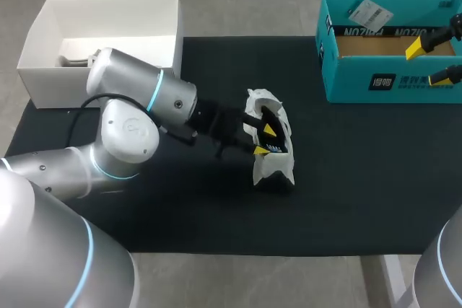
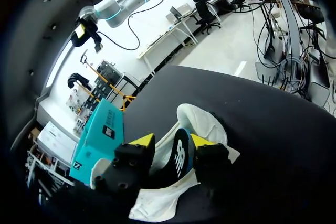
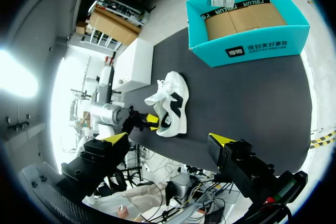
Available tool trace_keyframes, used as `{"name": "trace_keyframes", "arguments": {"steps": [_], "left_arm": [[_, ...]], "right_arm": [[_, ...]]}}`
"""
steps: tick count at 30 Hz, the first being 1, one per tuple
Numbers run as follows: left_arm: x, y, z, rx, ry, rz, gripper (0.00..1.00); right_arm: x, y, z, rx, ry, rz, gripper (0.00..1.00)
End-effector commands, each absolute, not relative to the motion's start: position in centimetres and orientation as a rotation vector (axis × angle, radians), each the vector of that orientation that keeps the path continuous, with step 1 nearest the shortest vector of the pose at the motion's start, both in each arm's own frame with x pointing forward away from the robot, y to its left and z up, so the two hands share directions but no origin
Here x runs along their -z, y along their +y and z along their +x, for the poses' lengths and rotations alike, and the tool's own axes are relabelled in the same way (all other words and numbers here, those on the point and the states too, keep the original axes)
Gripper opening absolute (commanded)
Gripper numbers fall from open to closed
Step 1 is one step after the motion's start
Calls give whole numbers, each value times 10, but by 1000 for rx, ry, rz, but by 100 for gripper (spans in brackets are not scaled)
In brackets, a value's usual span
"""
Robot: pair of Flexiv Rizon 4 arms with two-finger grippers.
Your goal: Take the shoe out of the shoebox, open the shoe tongue, remove and reinsert the insole, then place the shoe into the shoebox
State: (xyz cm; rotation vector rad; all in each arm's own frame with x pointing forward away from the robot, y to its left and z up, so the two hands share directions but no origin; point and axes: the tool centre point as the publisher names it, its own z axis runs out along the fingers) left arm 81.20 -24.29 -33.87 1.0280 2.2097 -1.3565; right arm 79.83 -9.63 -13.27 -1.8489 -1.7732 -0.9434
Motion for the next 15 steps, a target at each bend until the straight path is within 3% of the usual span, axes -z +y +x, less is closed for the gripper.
{"name": "trace_keyframes", "arguments": {"steps": [1,6,7,8,9,15], "left_arm": [[325,-236,812,1352,2193,1051,100],[313,-235,822,1293,2164,1098,99],[310,-235,825,1290,2161,1114,75],[307,-234,827,1286,2152,1149,24],[304,-235,829,1263,2147,1197,0],[291,-225,831,1161,2163,1818,0]], "right_arm": [[133,-96,798,941,-1773,-1852,100],[133,-96,798,941,-1773,-1852,100],[133,-96,798,941,-1773,-1852,100],[133,-96,798,941,-1773,-1852,100],[133,-96,798,941,-1773,-1852,100],[133,-96,798,941,-1773,-1852,100]]}}
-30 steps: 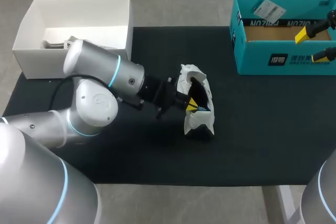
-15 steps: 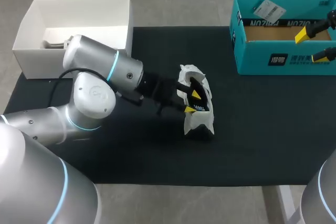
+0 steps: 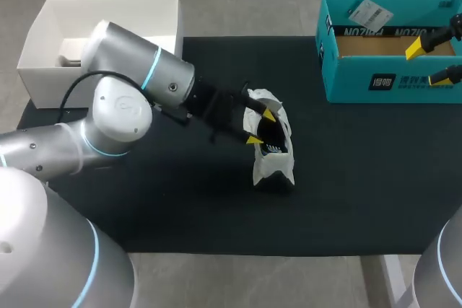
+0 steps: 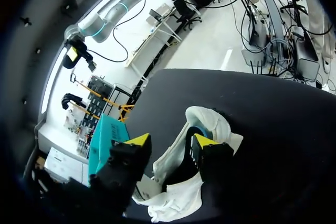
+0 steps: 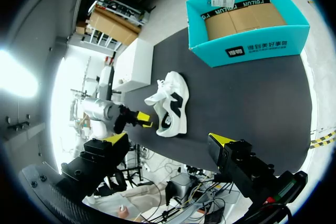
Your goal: Take the shoe out of the shoebox, open the shoe tongue, remove and reinsert the insole, then place the shoe into the shoebox
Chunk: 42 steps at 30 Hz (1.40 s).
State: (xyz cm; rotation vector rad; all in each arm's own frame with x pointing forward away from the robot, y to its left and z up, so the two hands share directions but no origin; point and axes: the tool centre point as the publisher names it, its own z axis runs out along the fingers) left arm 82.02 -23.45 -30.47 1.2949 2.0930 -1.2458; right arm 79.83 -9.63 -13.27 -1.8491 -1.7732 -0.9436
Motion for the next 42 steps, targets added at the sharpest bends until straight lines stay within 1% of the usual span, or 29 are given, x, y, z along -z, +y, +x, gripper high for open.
{"name": "trace_keyframes", "arguments": {"steps": [1,3,6,22,28,35,42], "left_arm": [[289,-223,828,1128,2162,1933,0],[285,-217,823,1066,2209,2170,0],[282,-209,819,816,2267,2438,0],[282,-209,819,816,2267,2438,0],[281,-229,831,825,2176,2400,0],[298,-238,830,794,2142,2466,0],[314,-234,830,839,2093,2352,0]], "right_arm": [[133,-96,798,941,-1773,-1852,100],[133,-96,798,941,-1773,-1852,100],[133,-96,798,941,-1773,-1852,100],[133,-96,798,941,-1773,-1852,100],[133,-96,798,941,-1773,-1852,100],[133,-96,798,941,-1773,-1852,100],[133,-96,798,941,-1773,-1852,100]]}}
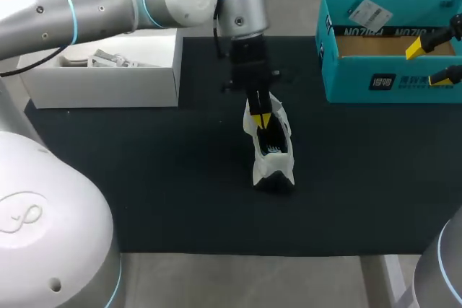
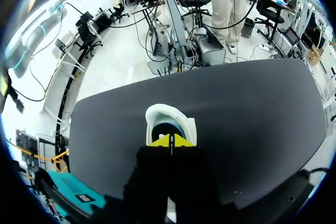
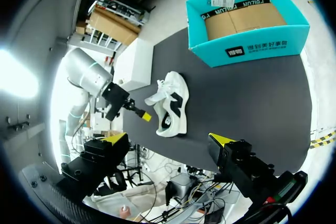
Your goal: Take the shoe out of the shoebox, open the shoe tongue, remove and reinsert the insole, then place the shoe into the shoebox
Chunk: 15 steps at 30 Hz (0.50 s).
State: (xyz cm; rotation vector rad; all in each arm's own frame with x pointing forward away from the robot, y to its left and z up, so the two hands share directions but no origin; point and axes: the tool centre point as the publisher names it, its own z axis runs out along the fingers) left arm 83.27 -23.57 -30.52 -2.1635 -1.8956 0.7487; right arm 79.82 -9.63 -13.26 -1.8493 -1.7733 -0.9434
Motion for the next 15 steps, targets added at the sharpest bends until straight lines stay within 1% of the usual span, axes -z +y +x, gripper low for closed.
{"name": "trace_keyframes", "arguments": {"steps": [1,7,15], "left_arm": [[315,-234,829,-783,-1957,-2194,0],[322,-236,825,-830,-1974,-2173,0],[333,-252,809,-708,-1966,-2165,0]], "right_arm": [[133,-96,798,941,-1773,-1852,100],[133,-96,798,941,-1773,-1852,100],[133,-96,798,941,-1773,-1852,100]]}}
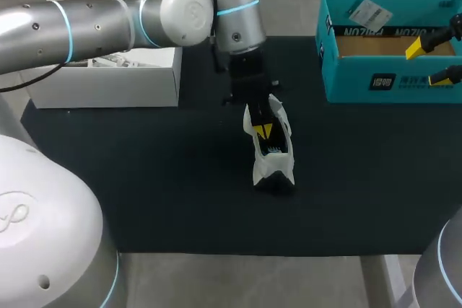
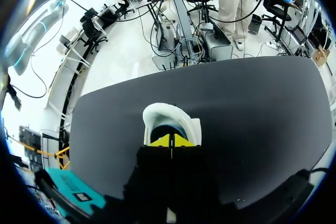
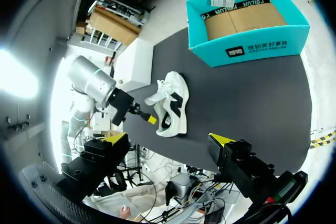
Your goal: Take the shoe out of the shoebox, open the shoe tongue, remove and reinsert the insole, then place the shoe into the shoebox
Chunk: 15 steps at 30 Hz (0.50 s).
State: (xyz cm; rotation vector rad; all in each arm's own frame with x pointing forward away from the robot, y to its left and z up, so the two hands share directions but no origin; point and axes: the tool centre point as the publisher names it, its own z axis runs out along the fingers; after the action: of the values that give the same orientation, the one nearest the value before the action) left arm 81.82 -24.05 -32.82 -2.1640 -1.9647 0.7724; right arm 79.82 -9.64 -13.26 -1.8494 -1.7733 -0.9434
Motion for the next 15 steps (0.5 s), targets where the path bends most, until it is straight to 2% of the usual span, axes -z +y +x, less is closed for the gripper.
{"name": "trace_keyframes", "arguments": {"steps": [1,15], "left_arm": [[336,-255,806,-701,-1964,-2172,0],[364,-261,794,-627,-1934,-2157,0]], "right_arm": [[133,-96,798,941,-1773,-1852,100],[133,-96,798,941,-1773,-1852,100]]}}
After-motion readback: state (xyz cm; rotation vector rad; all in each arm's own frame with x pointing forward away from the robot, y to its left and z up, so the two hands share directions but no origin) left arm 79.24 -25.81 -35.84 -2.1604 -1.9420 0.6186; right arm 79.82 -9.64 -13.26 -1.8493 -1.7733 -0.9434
